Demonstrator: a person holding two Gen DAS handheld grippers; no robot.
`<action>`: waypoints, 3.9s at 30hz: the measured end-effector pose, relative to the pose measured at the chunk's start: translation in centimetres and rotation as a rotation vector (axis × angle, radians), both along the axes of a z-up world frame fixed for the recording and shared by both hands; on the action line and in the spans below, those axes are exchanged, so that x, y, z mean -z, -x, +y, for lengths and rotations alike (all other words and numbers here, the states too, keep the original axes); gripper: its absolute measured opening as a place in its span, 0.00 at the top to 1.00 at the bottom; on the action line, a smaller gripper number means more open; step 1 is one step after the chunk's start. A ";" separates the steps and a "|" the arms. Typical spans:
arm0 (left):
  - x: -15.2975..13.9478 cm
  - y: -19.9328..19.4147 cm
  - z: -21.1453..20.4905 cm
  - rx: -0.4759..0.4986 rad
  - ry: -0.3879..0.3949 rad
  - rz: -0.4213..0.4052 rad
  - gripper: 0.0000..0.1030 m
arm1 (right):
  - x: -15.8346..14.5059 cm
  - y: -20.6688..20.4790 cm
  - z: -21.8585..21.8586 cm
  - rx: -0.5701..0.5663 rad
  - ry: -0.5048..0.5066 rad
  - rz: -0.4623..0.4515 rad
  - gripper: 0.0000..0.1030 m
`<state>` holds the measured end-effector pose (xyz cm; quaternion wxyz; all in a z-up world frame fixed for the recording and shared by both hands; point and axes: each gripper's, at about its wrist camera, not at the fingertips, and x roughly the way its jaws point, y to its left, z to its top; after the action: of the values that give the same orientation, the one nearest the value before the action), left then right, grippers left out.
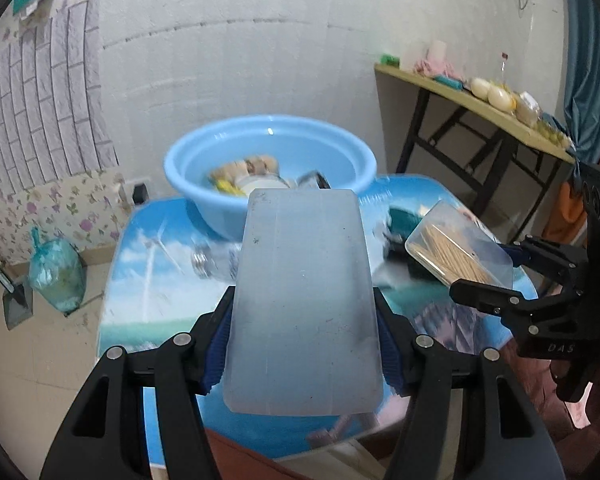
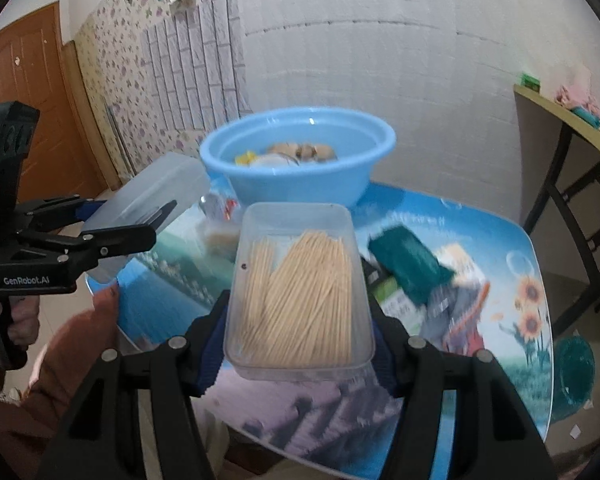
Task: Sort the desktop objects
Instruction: 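Carry the clear lid and the toothpick box over the basin with both tools, then open both tools, dropping the lid and the toothpick box into the basin, then withdraw both tools from the basin toward the remaining bottles and packets on the table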
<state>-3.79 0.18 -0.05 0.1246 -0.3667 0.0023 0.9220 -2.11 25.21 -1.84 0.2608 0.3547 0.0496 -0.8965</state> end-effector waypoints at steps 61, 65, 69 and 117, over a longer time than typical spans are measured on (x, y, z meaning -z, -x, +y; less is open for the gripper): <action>1.4 9.8 -2.2 -0.110 -0.009 -0.040 0.21 | -1.2 12.8 -2.3 0.055 0.048 -0.009 0.41; 1.6 7.8 -2.3 -0.127 -0.007 -0.057 0.20 | -1.1 10.7 -0.6 0.099 0.041 -0.010 0.41; 1.9 6.0 -2.1 -0.124 -0.013 -0.072 0.20 | -0.9 8.8 0.7 0.125 0.038 -0.026 0.41; 7.0 4.1 0.2 -0.124 -0.024 -0.217 0.07 | 3.2 3.4 8.1 0.348 -0.009 -0.106 0.34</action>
<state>-7.94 0.40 -7.01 0.0712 -0.4623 -0.0447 0.8827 -5.56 33.27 -5.00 0.1026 0.4058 -0.0222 -0.9079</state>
